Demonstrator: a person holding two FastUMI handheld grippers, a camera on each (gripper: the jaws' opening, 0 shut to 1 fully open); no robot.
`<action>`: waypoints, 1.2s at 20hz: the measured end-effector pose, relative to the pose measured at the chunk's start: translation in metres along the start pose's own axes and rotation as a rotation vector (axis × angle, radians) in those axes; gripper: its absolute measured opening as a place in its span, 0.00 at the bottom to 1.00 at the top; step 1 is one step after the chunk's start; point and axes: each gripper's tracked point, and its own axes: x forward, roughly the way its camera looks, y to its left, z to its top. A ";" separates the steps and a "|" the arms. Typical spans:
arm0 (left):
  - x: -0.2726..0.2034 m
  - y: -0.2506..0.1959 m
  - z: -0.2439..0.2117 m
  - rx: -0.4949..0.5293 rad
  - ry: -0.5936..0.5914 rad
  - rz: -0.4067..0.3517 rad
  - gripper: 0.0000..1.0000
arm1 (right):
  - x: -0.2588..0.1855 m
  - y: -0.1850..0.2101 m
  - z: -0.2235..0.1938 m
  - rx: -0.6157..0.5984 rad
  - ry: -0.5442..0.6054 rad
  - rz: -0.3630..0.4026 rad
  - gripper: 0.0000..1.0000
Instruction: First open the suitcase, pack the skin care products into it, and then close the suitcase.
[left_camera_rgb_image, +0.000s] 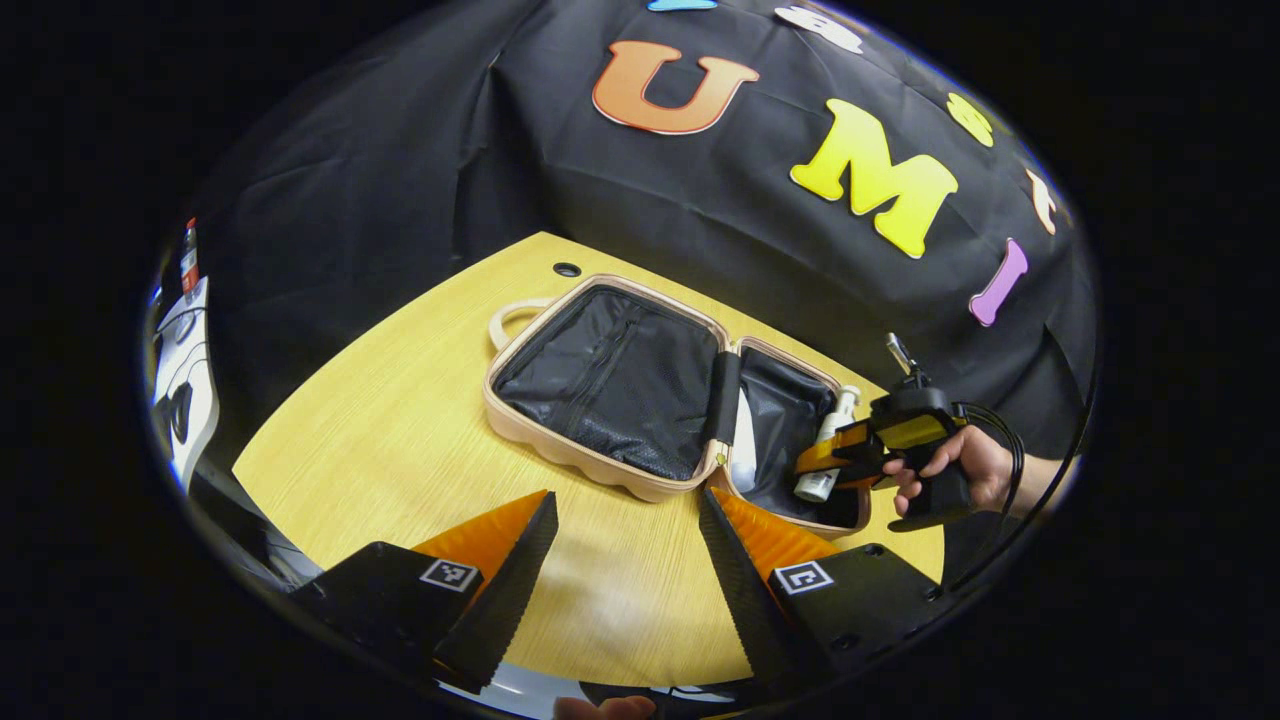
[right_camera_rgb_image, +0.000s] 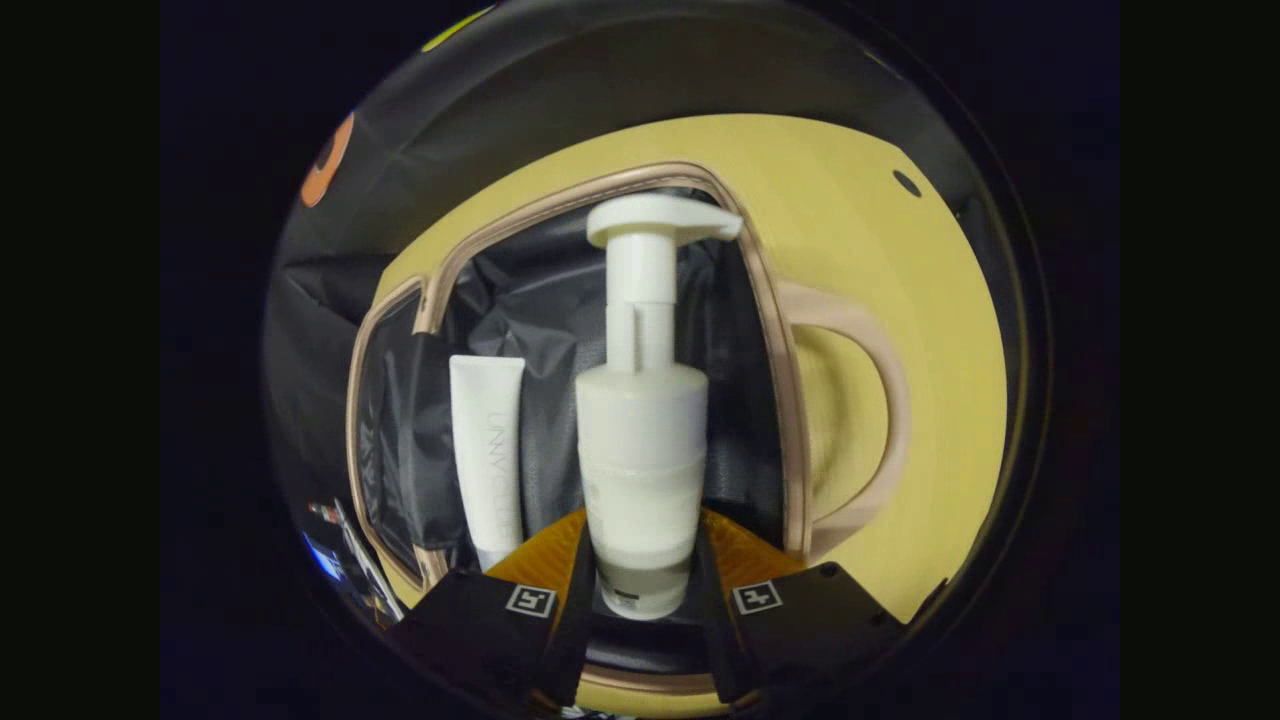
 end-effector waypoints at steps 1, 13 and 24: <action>0.000 -0.001 0.002 0.006 -0.004 -0.005 0.92 | 0.003 -0.001 0.001 0.010 0.012 -0.012 0.44; -0.001 -0.001 0.004 0.012 -0.024 -0.022 0.92 | -0.007 -0.002 0.003 -0.030 -0.031 -0.057 0.54; -0.006 0.042 0.075 0.038 -0.195 -0.031 0.92 | -0.154 -0.003 0.031 -0.292 -0.466 0.036 0.65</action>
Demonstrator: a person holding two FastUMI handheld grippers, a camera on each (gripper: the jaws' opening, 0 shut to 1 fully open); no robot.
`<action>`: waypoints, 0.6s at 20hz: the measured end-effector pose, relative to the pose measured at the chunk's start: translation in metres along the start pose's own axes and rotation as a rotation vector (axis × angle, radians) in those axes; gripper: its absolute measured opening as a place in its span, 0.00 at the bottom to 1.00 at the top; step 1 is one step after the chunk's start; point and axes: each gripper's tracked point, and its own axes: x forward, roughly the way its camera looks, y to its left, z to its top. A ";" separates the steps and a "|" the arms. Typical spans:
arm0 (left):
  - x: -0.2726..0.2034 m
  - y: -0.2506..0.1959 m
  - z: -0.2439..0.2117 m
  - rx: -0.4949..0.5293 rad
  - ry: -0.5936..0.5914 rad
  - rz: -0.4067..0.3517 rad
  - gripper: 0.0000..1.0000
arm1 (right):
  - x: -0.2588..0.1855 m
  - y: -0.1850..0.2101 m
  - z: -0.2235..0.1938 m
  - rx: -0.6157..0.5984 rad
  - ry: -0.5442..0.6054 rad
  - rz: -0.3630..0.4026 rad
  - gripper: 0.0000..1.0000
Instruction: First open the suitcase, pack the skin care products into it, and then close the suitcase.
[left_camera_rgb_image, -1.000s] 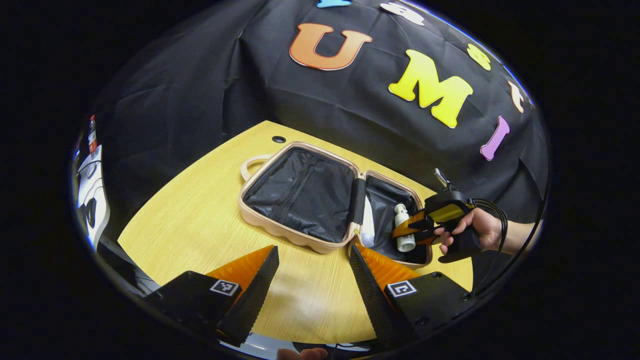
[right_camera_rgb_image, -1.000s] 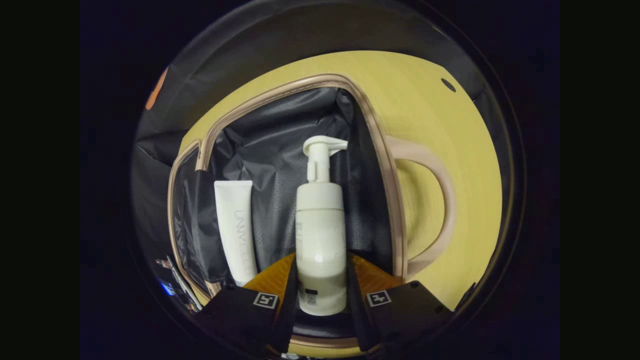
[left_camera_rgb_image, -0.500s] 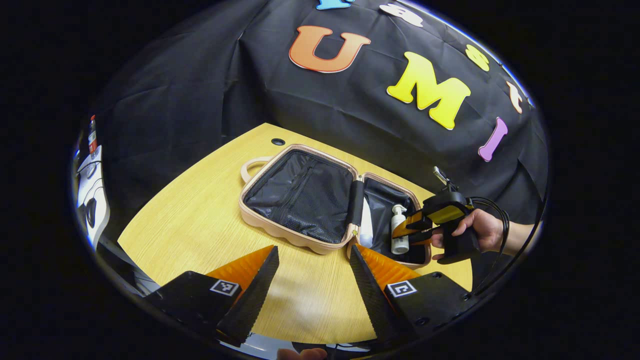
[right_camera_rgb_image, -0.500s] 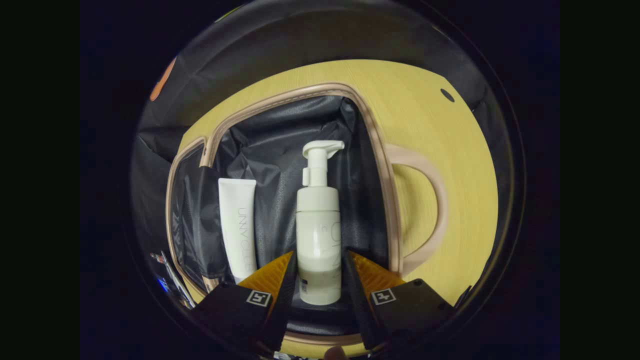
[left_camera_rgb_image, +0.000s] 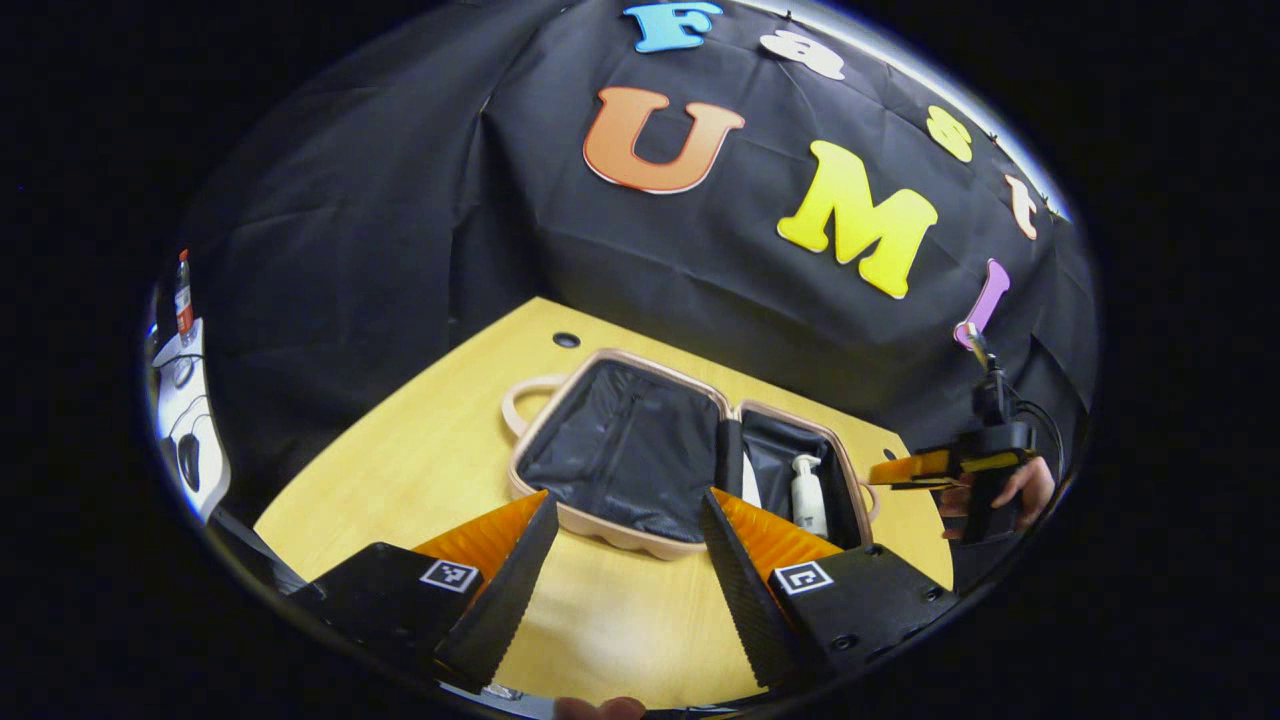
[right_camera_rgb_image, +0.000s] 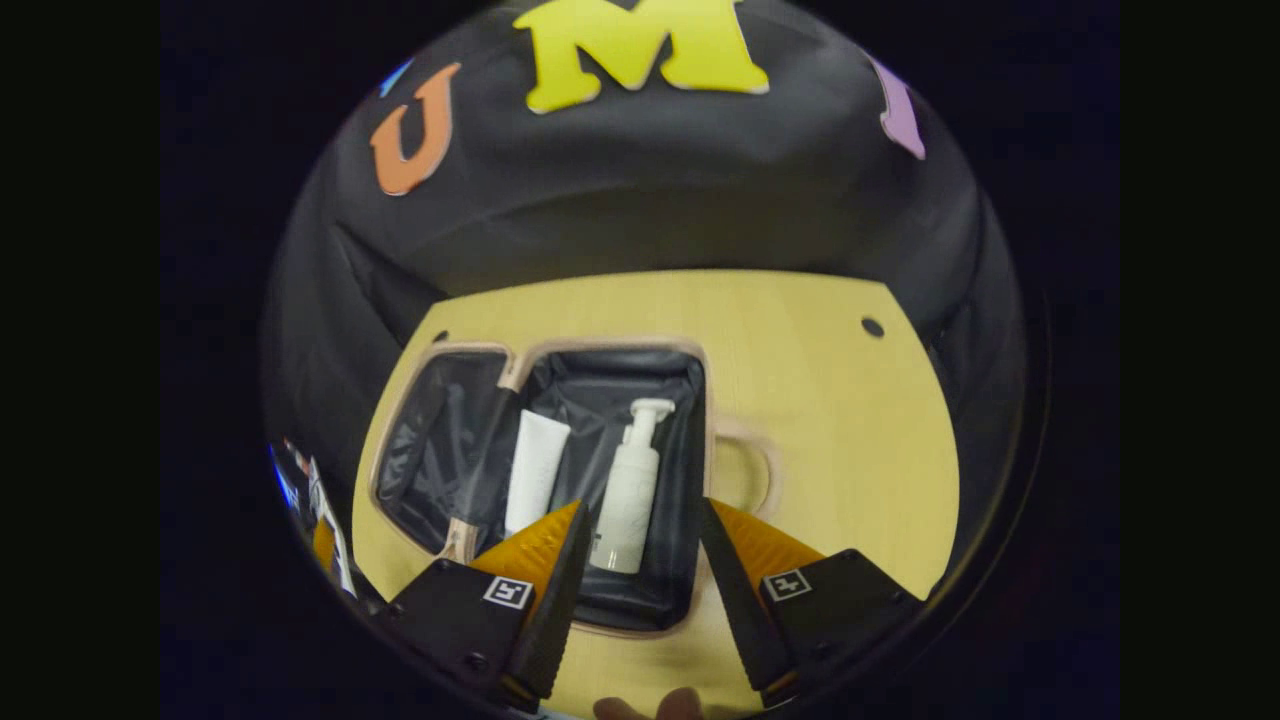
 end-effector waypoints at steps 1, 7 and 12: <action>0.005 0.011 0.009 -0.003 -0.024 0.004 0.92 | -0.013 0.000 0.012 -0.027 -0.059 0.019 0.65; 0.054 0.069 0.029 -0.157 -0.070 -0.067 0.92 | -0.077 -0.011 0.029 -0.117 -0.243 0.034 0.66; 0.118 0.109 0.016 -0.372 -0.029 -0.131 1.00 | -0.104 -0.025 0.029 -0.136 -0.272 0.014 0.66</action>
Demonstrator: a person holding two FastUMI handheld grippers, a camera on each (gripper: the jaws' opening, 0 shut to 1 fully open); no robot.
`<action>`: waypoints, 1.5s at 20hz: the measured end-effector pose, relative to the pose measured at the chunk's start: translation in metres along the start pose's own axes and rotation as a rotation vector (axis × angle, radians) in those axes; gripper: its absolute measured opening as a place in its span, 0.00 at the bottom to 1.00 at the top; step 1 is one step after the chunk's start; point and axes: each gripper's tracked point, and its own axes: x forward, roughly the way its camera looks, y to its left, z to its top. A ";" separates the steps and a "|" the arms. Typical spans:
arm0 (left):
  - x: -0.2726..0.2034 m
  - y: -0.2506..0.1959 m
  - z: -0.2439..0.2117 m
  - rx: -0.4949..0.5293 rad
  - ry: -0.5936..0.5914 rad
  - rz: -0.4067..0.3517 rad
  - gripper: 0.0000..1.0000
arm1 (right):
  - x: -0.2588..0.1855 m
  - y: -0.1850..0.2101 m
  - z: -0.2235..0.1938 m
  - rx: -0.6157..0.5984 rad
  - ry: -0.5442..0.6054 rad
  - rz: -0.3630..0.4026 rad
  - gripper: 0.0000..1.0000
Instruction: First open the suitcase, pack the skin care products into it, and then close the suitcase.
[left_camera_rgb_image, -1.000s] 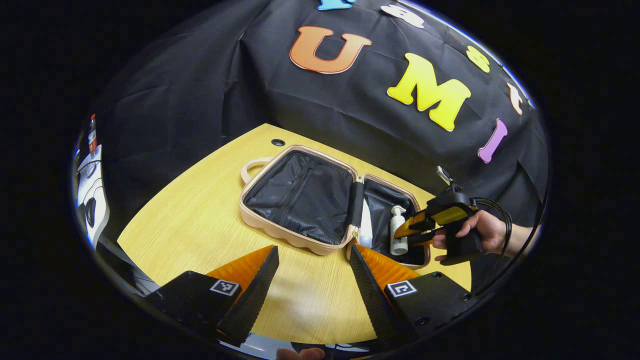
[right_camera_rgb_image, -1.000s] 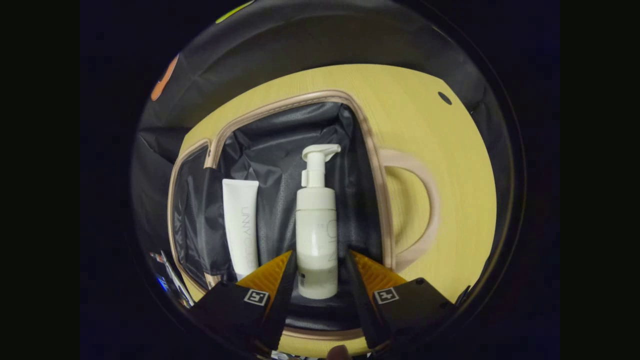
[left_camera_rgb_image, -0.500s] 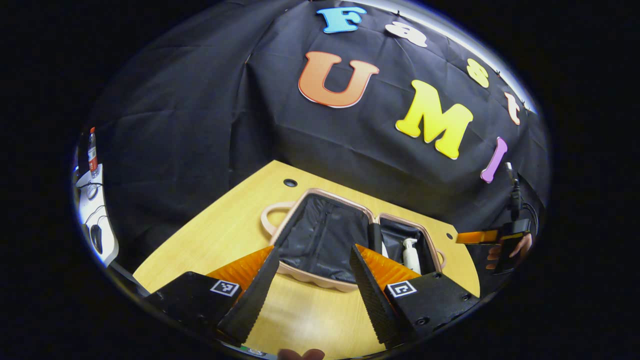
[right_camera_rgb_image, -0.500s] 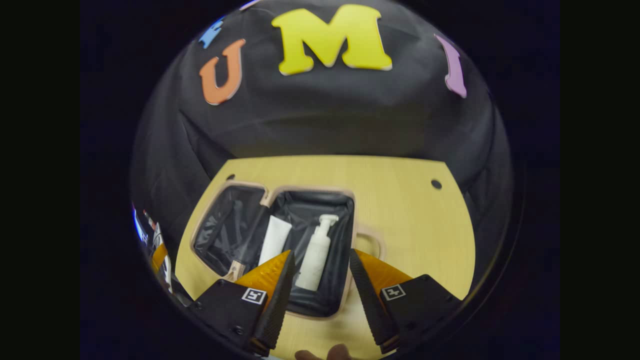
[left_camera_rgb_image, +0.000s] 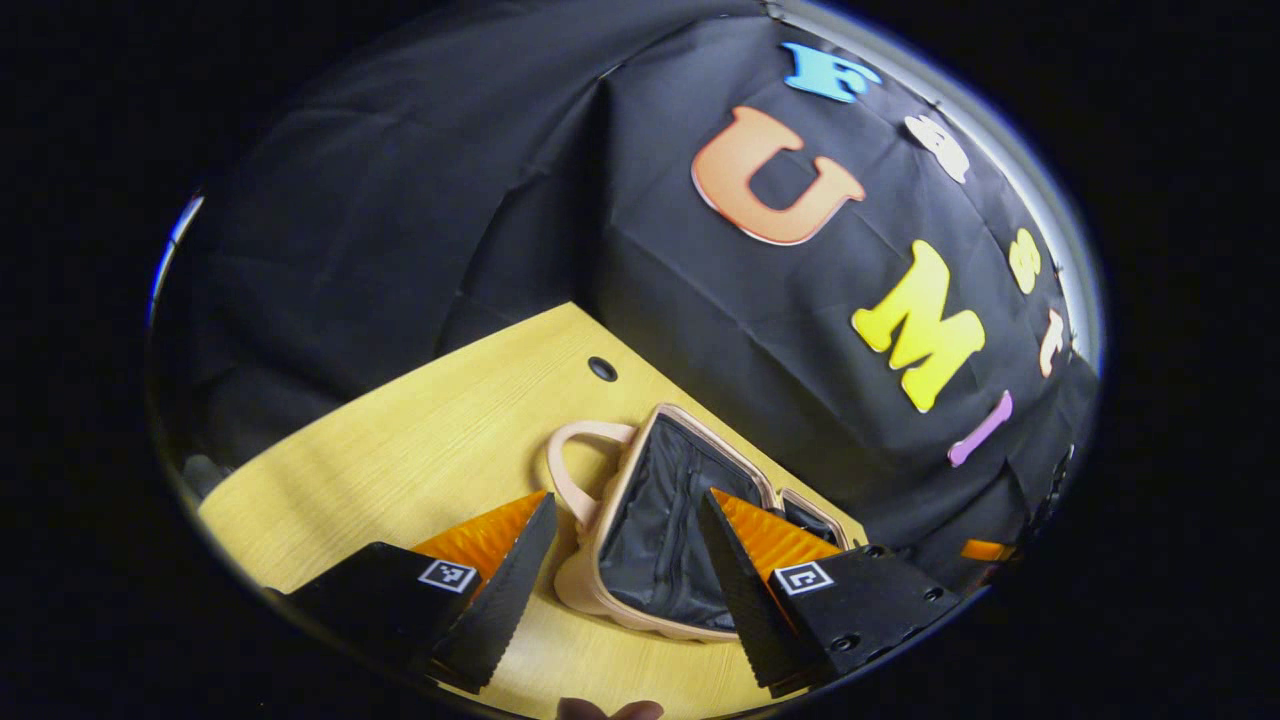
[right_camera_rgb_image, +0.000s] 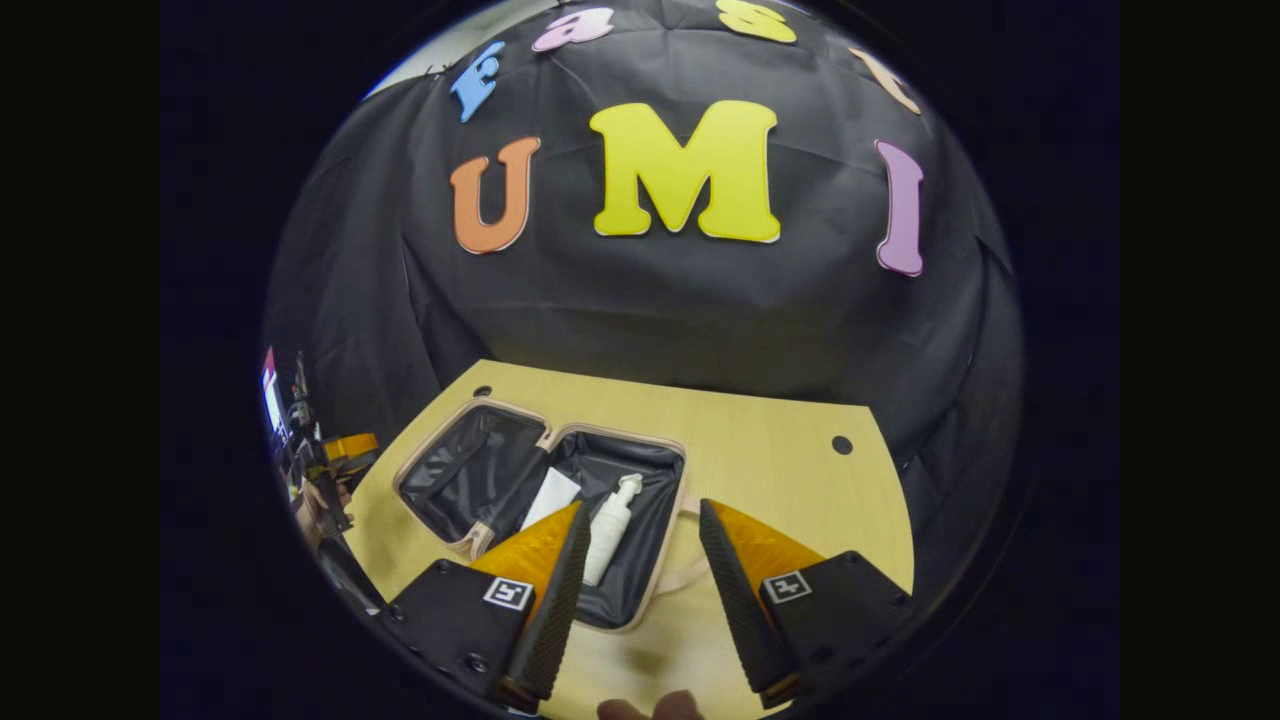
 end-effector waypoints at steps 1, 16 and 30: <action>0.012 0.008 0.004 -0.061 0.006 -0.009 0.92 | -0.002 -0.005 0.000 0.009 0.004 -0.012 0.65; 0.118 0.032 -0.016 -0.346 0.148 -0.033 0.64 | -0.008 -0.027 0.002 0.055 -0.021 -0.086 0.65; 0.058 -0.081 0.062 -0.052 -0.003 -0.002 0.06 | -0.042 -0.089 0.027 0.142 -0.178 -0.170 0.60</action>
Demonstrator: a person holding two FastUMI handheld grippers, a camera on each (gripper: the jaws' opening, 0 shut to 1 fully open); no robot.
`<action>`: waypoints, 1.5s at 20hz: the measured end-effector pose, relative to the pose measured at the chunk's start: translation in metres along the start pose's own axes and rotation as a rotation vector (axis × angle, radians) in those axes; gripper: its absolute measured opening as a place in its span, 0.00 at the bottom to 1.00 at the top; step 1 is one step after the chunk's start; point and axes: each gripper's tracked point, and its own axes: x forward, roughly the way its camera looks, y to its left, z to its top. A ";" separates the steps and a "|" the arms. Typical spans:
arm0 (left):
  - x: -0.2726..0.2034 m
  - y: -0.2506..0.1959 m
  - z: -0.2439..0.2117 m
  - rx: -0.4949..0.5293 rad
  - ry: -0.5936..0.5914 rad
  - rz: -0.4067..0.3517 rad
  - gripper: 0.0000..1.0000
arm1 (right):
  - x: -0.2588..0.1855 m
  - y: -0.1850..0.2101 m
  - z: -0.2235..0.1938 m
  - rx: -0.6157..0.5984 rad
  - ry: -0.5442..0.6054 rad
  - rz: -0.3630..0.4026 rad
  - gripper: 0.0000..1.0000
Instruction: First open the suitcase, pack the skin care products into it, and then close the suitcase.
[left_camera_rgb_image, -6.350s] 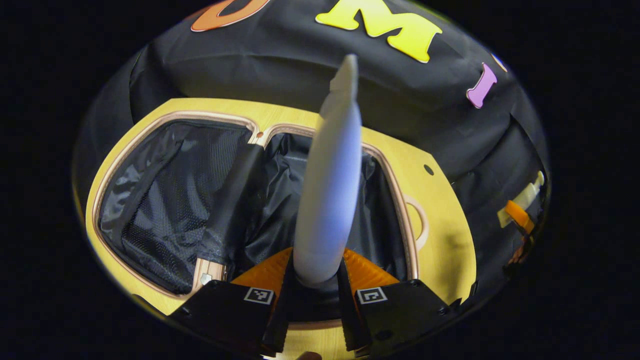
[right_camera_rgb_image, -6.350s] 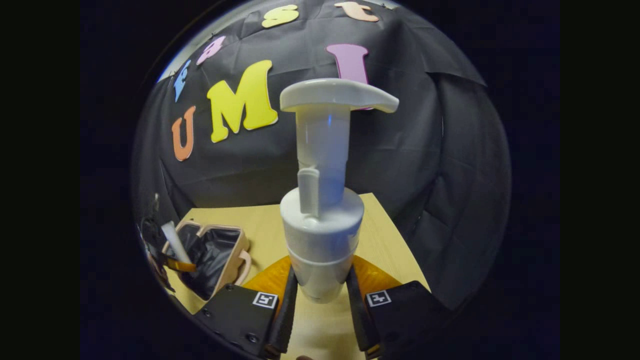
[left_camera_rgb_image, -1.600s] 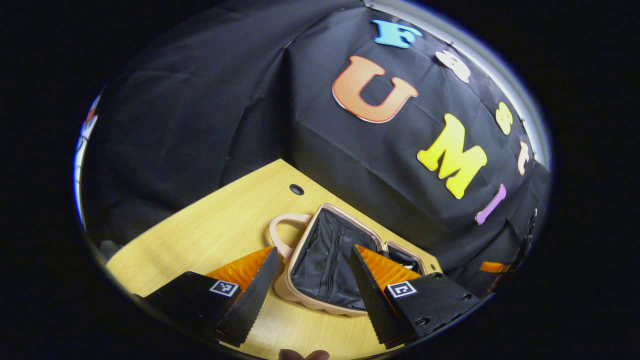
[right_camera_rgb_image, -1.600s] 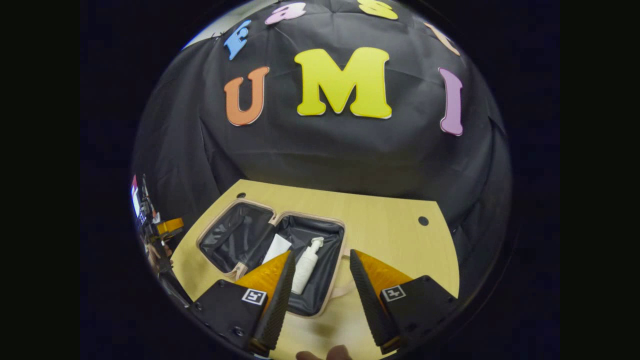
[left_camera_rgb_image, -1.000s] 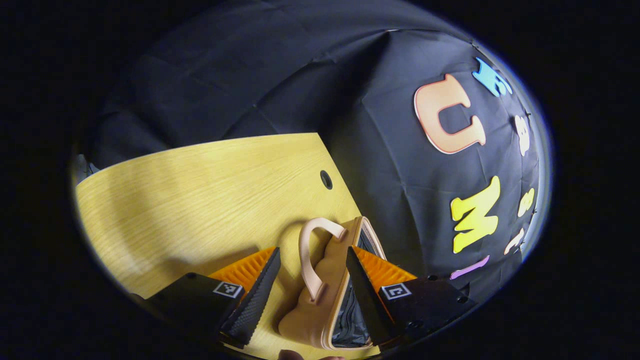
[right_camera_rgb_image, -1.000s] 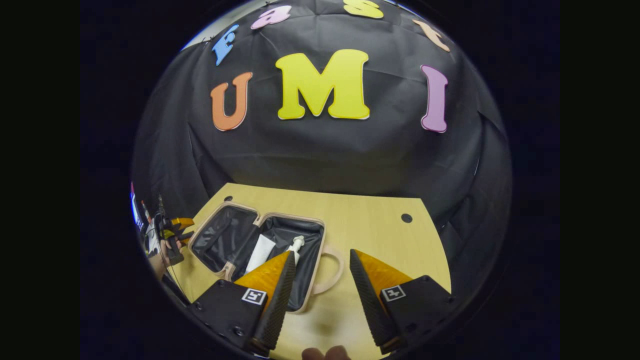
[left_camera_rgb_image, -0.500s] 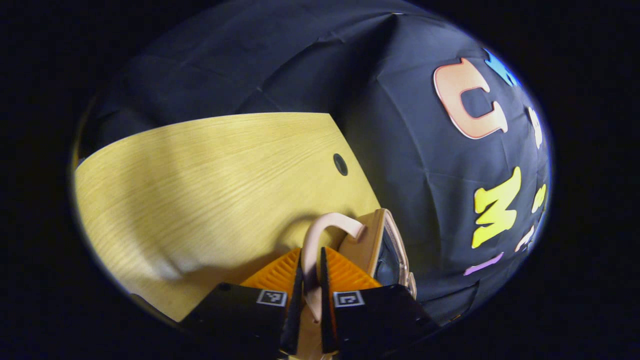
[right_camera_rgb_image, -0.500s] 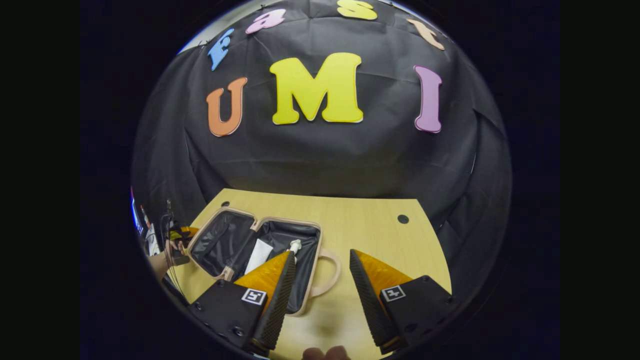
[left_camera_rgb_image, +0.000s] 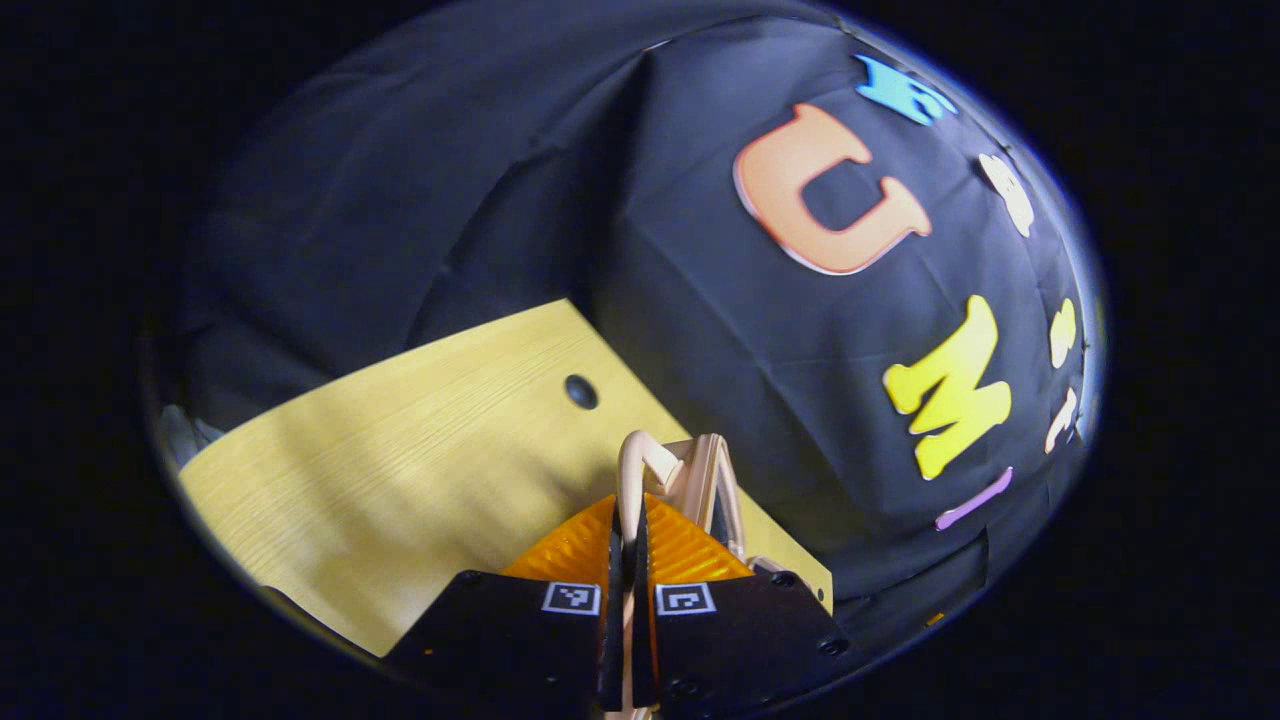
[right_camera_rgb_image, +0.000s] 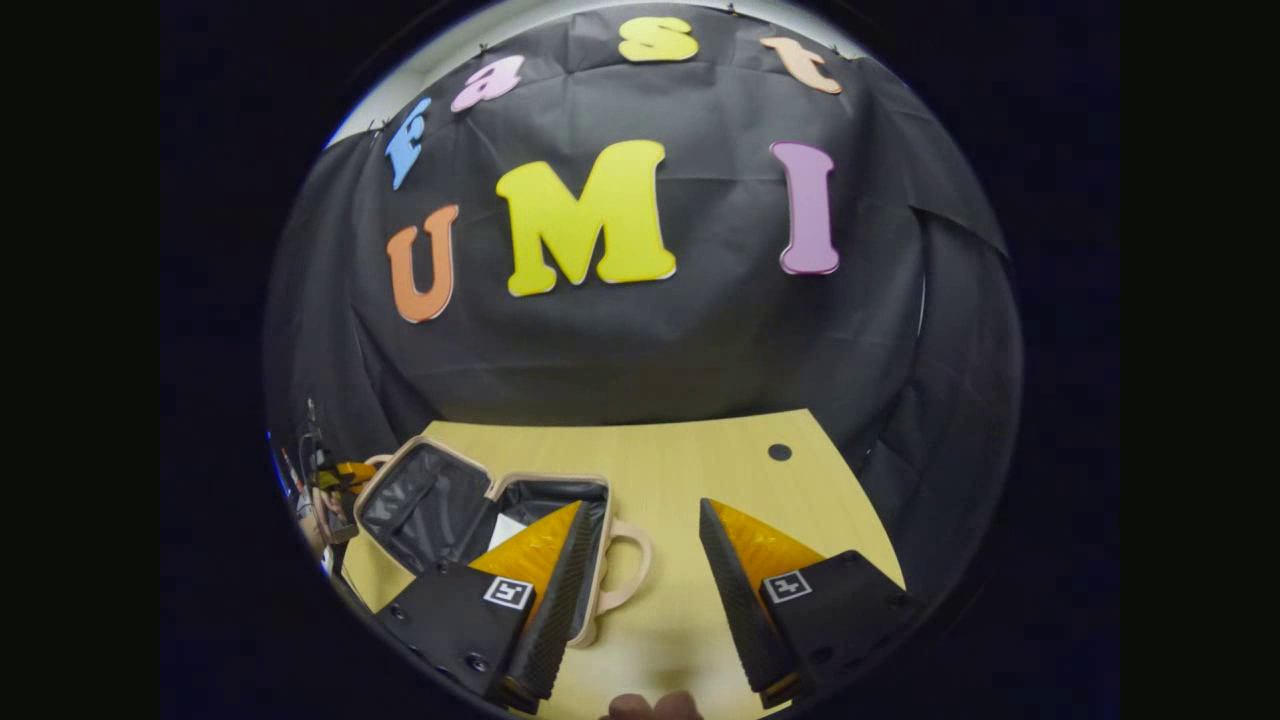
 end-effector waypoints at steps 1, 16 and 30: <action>-0.010 -0.025 0.002 0.041 -0.022 -0.019 0.06 | -0.003 -0.008 0.006 -0.025 -0.034 -0.019 0.65; -0.055 -0.323 -0.175 0.739 -0.142 -0.096 0.06 | -0.066 -0.117 0.036 -0.013 -0.219 -0.124 0.65; 0.029 -0.325 -0.378 1.040 0.093 -0.007 0.07 | -0.094 -0.243 0.008 -0.023 -0.140 -0.278 0.65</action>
